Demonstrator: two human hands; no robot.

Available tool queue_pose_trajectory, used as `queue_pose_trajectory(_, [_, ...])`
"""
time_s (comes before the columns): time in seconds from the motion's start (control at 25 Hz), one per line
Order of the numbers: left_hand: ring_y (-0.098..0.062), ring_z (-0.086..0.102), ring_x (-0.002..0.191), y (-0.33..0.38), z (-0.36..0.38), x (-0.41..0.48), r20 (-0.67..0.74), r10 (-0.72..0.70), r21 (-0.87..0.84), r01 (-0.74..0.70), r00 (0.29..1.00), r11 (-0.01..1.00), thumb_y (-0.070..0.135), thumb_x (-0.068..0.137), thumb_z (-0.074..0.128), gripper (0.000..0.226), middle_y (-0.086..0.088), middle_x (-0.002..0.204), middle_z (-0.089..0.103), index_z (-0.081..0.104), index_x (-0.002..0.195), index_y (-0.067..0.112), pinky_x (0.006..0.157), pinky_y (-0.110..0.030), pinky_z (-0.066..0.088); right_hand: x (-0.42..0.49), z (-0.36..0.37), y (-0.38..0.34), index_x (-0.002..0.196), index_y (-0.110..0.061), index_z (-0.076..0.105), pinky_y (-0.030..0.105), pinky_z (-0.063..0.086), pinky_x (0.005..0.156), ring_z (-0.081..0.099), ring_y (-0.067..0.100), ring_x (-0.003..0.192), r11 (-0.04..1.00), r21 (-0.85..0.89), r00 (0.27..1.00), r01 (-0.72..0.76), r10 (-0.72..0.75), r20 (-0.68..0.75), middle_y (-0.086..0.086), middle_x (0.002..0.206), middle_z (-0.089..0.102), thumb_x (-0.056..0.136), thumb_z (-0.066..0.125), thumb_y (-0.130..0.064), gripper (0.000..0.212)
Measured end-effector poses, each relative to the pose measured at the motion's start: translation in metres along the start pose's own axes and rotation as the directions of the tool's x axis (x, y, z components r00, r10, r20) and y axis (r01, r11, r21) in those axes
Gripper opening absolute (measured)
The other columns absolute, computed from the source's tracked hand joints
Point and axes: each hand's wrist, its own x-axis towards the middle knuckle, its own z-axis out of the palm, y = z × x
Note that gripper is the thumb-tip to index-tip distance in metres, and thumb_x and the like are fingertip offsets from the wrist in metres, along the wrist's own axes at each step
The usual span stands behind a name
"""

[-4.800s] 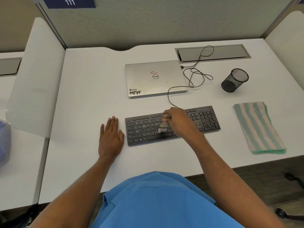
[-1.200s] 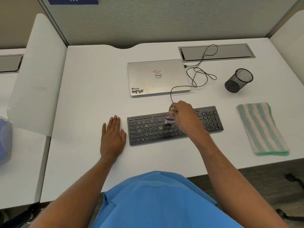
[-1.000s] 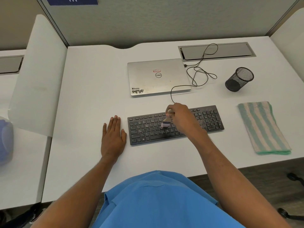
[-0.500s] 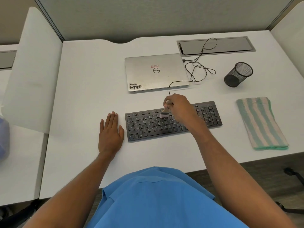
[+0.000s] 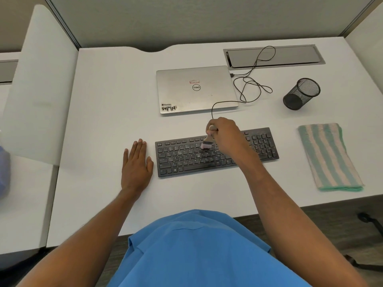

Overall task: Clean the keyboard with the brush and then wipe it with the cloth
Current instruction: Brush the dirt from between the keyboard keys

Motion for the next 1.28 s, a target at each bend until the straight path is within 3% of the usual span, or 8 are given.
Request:
queue_pose_trajectory(0.2, [-0.020,0.015,0.163,0.009,0.004,0.001,0.012,-0.066,-0.039,0.067,0.998,0.997,0.029,0.103,0.026,0.066,-0.009,0.174,0.024,0.031,0.165,0.006,0.133,-0.046,0.002,-0.009,-0.010,0.019,0.091,-0.003,0.063,0.002,0.035,0.039,0.054,0.003,0.064,0.978,0.153,0.986,-0.141,0.153,-0.071,0.003,0.083,0.054,0.094,0.051,0.010,0.018])
queue_pose_trajectory(0.32, [-0.020,0.013,0.163,0.018,0.004,0.000,0.012,-0.120,-0.067,0.121,0.993,0.990,0.021,0.106,0.031,0.060,-0.008,0.175,0.022,0.030,0.165,0.006,0.133,-0.046,0.001,-0.011,-0.014,0.014,0.088,-0.008,0.060,0.005,0.040,0.044,0.062,0.005,0.069,0.979,0.185,0.991,-0.087,0.105,-0.086,-0.004,0.079,0.053,0.096,0.053,0.004,0.016])
queue_pose_trajectory(0.48, [-0.017,0.011,0.163,0.032,0.000,-0.001,0.029,-0.201,-0.132,0.203,0.979,0.970,0.016,0.111,0.037,0.056,-0.005,0.175,0.021,0.030,0.165,0.008,0.133,-0.046,-0.001,0.000,0.005,0.000,0.079,-0.011,0.058,0.031,0.048,0.059,0.062,0.020,0.070,0.998,0.048,0.992,0.044,-0.037,-0.123,0.006,0.080,0.064,0.099,0.054,-0.015,0.021])
queue_pose_trajectory(0.64, [-0.013,0.011,0.163,0.048,-0.002,-0.009,0.018,-0.207,-0.192,0.206,0.978,0.959,0.029,0.111,0.027,0.058,-0.003,0.175,0.023,0.029,0.166,0.011,0.133,-0.043,-0.005,0.012,0.016,-0.005,0.069,-0.014,0.049,0.044,0.056,0.062,0.065,0.028,0.069,0.993,0.113,0.994,0.034,-0.022,-0.107,0.009,0.072,0.060,0.099,0.053,-0.017,0.030])
queue_pose_trajectory(0.76, [-0.011,0.008,0.163,0.060,-0.001,-0.015,-0.010,-0.062,-0.154,0.060,0.998,0.986,0.033,0.109,0.027,0.060,-0.001,0.175,0.022,0.029,0.166,0.014,0.133,-0.046,-0.002,0.015,0.008,0.002,0.062,-0.016,0.043,0.037,0.054,0.051,0.067,0.013,0.059,0.973,0.229,0.990,0.008,0.026,-0.142,0.004,0.062,0.055,0.100,0.052,-0.016,0.039])
queue_pose_trajectory(0.88, [-0.012,0.006,0.164,0.072,0.004,-0.023,-0.006,0.044,-0.123,-0.045,0.999,0.991,0.031,0.110,0.031,0.060,0.001,0.176,0.017,0.026,0.167,0.015,0.133,-0.049,0.003,0.008,-0.010,0.015,0.059,-0.016,0.042,0.011,0.034,0.048,0.053,-0.003,0.049,0.967,0.255,0.972,-0.018,0.077,-0.224,-0.006,0.054,0.048,0.099,0.051,-0.010,0.042])
queue_pose_trajectory(1.04, [-0.018,0.005,0.164,0.074,0.011,-0.029,-0.003,0.123,-0.047,-0.123,0.992,0.991,0.027,0.110,0.032,0.061,-0.002,0.178,0.011,0.021,0.169,0.014,0.133,-0.050,0.008,0.000,-0.017,0.030,0.061,-0.008,0.045,0.010,0.032,0.046,0.053,-0.016,0.055,0.966,0.257,0.977,-0.015,0.069,-0.203,-0.001,0.055,0.053,0.098,0.052,-0.006,0.037])
queue_pose_trajectory(1.28, [-0.018,0.002,0.165,0.075,0.014,-0.025,0.046,0.135,-0.006,-0.135,0.990,0.991,0.030,0.110,0.029,0.063,-0.001,0.178,0.006,0.016,0.170,0.015,0.133,-0.050,0.008,0.011,-0.020,0.050,0.083,-0.003,0.062,0.003,0.036,0.048,0.051,-0.003,0.056,0.989,0.142,0.978,-0.049,0.077,-0.196,0.011,0.087,0.060,0.101,0.052,-0.013,0.023])
